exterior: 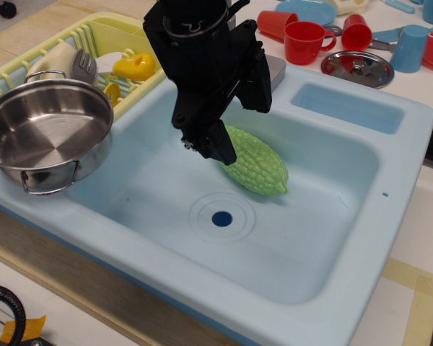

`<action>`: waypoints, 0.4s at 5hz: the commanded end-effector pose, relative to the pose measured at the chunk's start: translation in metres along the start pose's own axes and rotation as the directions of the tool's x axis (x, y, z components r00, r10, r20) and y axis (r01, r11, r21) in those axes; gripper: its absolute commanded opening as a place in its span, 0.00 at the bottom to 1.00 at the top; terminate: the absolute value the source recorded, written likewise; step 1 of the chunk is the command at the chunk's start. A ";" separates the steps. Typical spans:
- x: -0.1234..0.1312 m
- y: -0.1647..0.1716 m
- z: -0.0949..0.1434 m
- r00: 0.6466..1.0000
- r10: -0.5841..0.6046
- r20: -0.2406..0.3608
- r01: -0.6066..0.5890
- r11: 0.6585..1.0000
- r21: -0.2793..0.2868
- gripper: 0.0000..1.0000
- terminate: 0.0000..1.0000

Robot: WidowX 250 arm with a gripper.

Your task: Put green squash into pot or pan

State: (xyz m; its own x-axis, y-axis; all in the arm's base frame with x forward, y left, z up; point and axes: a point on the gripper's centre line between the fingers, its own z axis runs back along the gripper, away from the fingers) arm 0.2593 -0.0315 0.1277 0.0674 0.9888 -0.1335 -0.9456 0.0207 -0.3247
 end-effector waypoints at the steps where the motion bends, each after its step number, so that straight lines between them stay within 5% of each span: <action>1: 0.000 0.000 0.000 1.000 0.000 0.000 0.000 1.000 0.000 1.00 0.00; 2: -0.016 -0.003 -0.012 1.000 -0.015 0.005 0.015 1.000 -0.007 1.00 0.00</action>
State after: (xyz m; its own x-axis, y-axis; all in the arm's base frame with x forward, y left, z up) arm 0.2664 -0.0546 0.1048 0.0805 0.9881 -0.1314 -0.9526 0.0374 -0.3020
